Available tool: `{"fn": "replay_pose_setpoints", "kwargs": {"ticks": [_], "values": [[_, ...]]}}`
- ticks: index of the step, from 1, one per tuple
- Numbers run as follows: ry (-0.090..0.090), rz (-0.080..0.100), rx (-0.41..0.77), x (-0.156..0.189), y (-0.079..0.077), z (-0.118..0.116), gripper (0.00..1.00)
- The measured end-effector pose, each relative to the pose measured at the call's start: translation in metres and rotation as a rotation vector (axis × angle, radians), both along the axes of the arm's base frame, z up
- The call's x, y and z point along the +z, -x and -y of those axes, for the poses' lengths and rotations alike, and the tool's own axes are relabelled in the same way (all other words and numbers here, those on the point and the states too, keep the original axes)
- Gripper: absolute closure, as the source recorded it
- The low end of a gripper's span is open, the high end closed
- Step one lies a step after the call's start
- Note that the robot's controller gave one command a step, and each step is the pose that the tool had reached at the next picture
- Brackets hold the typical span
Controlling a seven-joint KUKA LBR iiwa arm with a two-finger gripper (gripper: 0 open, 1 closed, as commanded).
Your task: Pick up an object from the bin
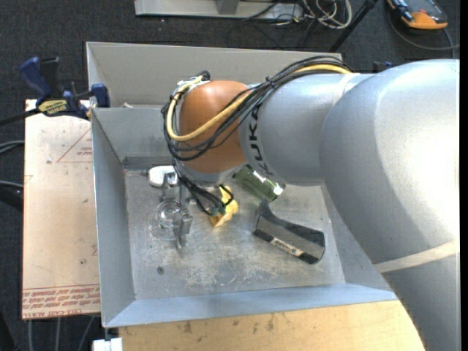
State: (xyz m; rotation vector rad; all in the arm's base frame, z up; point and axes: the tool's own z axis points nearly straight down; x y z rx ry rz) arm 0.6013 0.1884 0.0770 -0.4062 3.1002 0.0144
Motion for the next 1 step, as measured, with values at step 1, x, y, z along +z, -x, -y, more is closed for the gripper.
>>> {"fn": "replay_pose_setpoints", "kwargs": {"ticks": [1], "values": [[0.01, -0.002, 0.279, 0.1456, -0.0009, 0.0138, 1.0]]}}
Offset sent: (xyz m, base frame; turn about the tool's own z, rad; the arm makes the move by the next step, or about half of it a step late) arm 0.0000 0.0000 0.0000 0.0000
